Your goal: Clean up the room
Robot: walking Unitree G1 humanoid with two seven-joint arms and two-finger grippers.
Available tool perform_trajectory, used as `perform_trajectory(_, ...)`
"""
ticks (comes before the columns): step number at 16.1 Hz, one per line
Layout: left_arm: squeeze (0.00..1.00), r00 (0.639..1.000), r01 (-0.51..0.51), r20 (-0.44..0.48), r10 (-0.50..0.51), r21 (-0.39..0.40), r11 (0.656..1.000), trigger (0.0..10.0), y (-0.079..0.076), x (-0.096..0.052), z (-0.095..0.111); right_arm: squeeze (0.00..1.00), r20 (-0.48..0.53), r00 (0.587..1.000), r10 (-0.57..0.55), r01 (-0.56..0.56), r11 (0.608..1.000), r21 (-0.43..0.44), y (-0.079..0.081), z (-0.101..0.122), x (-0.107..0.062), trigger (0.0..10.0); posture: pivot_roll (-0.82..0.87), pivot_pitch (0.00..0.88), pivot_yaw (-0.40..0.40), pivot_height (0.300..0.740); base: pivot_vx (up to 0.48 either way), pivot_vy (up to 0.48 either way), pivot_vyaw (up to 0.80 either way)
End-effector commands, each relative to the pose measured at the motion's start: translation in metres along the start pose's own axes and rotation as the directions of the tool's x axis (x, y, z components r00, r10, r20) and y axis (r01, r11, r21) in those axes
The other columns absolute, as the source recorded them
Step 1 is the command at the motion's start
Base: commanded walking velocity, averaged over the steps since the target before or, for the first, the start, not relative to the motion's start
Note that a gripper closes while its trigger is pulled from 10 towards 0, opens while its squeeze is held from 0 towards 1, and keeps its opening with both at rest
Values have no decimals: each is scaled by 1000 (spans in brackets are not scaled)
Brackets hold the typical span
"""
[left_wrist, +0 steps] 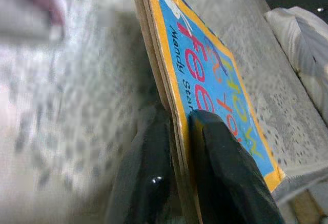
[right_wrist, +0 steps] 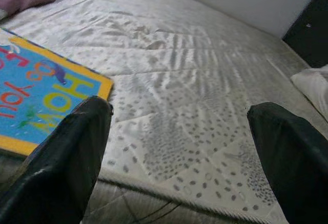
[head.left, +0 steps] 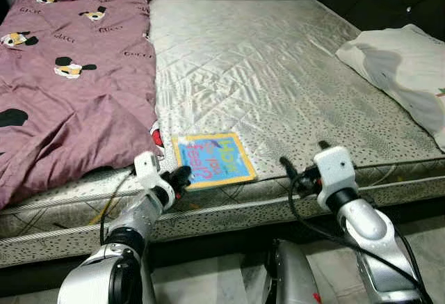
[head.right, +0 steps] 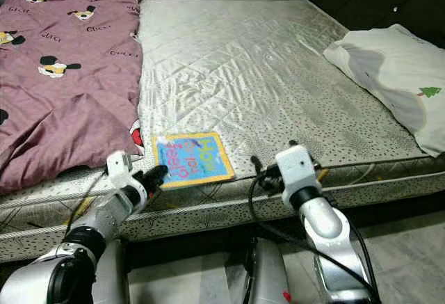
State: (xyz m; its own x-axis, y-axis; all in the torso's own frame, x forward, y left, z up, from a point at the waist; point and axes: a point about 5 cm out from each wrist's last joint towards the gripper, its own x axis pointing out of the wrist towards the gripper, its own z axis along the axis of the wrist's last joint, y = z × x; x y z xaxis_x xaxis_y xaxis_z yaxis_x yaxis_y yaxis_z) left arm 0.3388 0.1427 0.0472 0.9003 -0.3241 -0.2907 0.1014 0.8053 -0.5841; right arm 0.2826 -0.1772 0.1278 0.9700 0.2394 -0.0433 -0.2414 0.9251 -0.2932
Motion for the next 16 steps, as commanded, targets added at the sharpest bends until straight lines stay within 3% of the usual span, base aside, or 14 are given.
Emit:
perform_trajectory(1, 0, 999, -17, 50, 12, 96, 995, 0, -1, 0, 11, 0, 11, 1000, -26, 26, 999, 27, -4, 4, 3, 10000, -88, 0, -57, 496, 0, 0, 0)
perform_trajectory(2, 0, 992, 0, 120, -25, 203, 979, 0, -10, 1, 19, 0, 25, 999, -32, 30, 996, 85, 0, 10, 8, 10000, -82, 0, -56, 496, 0, 0, 0)
perform_trajectory(5, 0, 972, -22, 228, -63, 353, 935, 0, -21, -6, 27, 0, 54, 998, -24, 15, 986, 169, 13, 20, 19, 10000, -53, 0, -54, 496, 0, 0, 0)
perform_trajectory(8, 0, 932, -102, 349, -98, 512, 853, 0, -29, -24, 42, 0, 78, 997, -17, -2, 972, 237, 28, 26, 32, 10000, 2, 0, -48, 496, 0, 0, 0)
perform_trajectory(11, 0, 899, -179, 429, -92, 549, 816, 0, -34, -49, 48, 0, 81, 996, -36, 4, 932, 361, 32, 33, 42, 10000, 25, 0, -35, 496, 0, 0, 0)
perform_trajectory(12, 0, 885, -227, 460, -66, 552, 802, 0, -35, -64, 47, 0, 75, 996, -50, 14, 907, 421, 32, 33, 45, 10000, 28, 0, -28, 496, 0, 0, 0)
perform_trajectory(15, 0, 868, -312, 497, -3, 549, 775, 0, -32, -88, 36, 0, 67, 994, -81, 37, 865, 500, 30, 32, 45, 10000, 32, 0, -23, 496, 0, 0, 0)
perform_trajectory(16, 0, 872, -313, 490, 7, 547, 777, 0, -31, -89, 33, 0, 66, 994, -84, 40, 866, 499, 29, 31, 45, 10000, 32, 0, -25, 496, 0, 0, 0)
